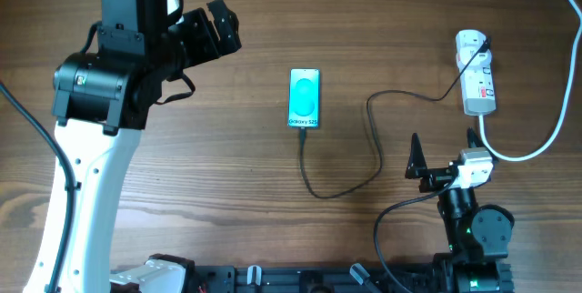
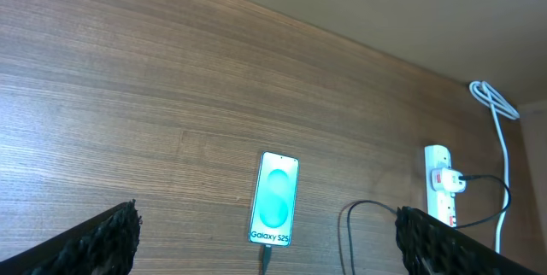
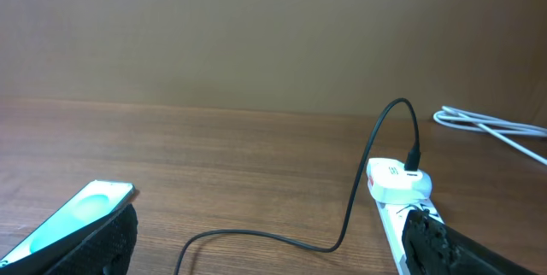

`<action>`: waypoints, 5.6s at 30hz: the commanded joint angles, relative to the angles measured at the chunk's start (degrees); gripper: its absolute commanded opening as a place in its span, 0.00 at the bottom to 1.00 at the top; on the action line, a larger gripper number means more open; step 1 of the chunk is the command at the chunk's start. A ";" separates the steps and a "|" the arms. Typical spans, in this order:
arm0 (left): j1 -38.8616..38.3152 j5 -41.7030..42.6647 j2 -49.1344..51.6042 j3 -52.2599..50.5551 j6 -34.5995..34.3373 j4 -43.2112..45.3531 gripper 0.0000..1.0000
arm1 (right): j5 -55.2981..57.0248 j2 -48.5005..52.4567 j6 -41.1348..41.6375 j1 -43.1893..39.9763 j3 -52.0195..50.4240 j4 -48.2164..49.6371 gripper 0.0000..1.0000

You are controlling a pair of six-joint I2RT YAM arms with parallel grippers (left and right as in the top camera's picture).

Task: Plug charger to phone and switch on socket

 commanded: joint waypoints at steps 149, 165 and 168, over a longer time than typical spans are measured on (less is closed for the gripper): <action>14.49 2.34 -81.57 -98.51 16.63 64.32 1.00 | 0.46 -0.61 0.09 -0.24 -0.07 0.22 1.00; 14.43 -1.40 -81.57 -98.51 27.32 55.06 1.00 | 0.46 -0.61 0.09 -0.24 -0.07 0.22 1.00; 14.43 -3.82 -81.57 -98.51 24.98 54.99 1.00 | 0.46 -0.61 0.09 -0.24 -0.07 0.22 1.00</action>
